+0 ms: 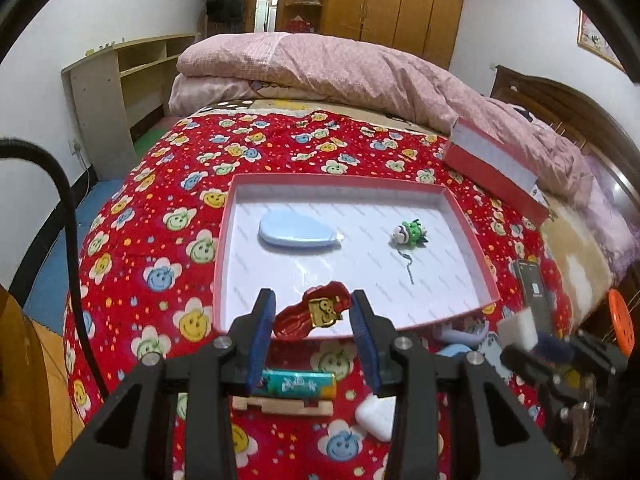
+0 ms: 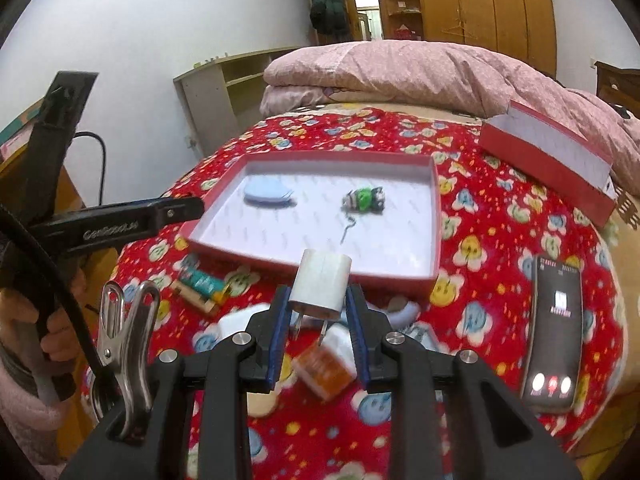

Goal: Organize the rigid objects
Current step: 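Carry the red toy and white charger into the tray with both tools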

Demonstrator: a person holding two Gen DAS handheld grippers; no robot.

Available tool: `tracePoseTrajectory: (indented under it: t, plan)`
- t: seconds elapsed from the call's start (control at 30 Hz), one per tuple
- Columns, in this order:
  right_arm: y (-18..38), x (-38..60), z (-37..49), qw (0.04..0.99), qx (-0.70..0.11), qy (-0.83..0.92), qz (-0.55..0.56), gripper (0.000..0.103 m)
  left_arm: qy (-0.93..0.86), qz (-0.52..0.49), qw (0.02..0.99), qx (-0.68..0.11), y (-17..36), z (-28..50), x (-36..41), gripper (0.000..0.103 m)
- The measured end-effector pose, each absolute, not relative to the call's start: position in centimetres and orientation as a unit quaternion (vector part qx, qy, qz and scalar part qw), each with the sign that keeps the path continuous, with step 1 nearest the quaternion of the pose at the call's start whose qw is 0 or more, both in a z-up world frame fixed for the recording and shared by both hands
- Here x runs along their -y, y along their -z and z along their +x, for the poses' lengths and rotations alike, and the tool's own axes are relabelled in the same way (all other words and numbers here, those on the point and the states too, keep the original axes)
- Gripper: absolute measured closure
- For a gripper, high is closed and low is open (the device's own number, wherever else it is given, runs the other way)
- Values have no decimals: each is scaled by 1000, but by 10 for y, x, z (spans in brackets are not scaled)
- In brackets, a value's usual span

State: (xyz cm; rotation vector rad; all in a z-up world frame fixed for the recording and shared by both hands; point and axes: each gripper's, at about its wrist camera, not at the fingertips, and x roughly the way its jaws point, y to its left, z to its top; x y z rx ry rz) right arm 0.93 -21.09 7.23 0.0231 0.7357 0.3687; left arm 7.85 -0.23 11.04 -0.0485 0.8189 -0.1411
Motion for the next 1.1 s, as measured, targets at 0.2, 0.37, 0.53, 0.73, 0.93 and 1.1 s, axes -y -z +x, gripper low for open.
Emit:
tracePoseTrajectory:
  t: [0.2, 0.37, 0.53, 0.73, 0.93, 1.1]
  plan:
    - [-73, 212, 47, 906, -385, -175, 12, 74, 75, -30, 909, -409, -110, 99, 0, 63]
    - [-67, 208, 70, 899, -405, -168, 7, 74, 74, -12, 904, -422, -102, 115, 5, 63]
    - [-53, 203, 89, 891, -424, -163, 16, 74, 75, -1, 896, -437, -87, 128, 11, 63]
    - [-37, 198, 104, 885, -437, -157, 22, 74, 72, 2, 888, -455, -67, 138, 15, 63]
    - [-27, 197, 113, 882, -446, -149, 13, 74, 69, 7, 882, -466, -52, 150, 21, 63]
    - [-23, 199, 122, 883, -447, -144, 10, 74, 68, 8, 880, -471, -44, 160, 25, 63]
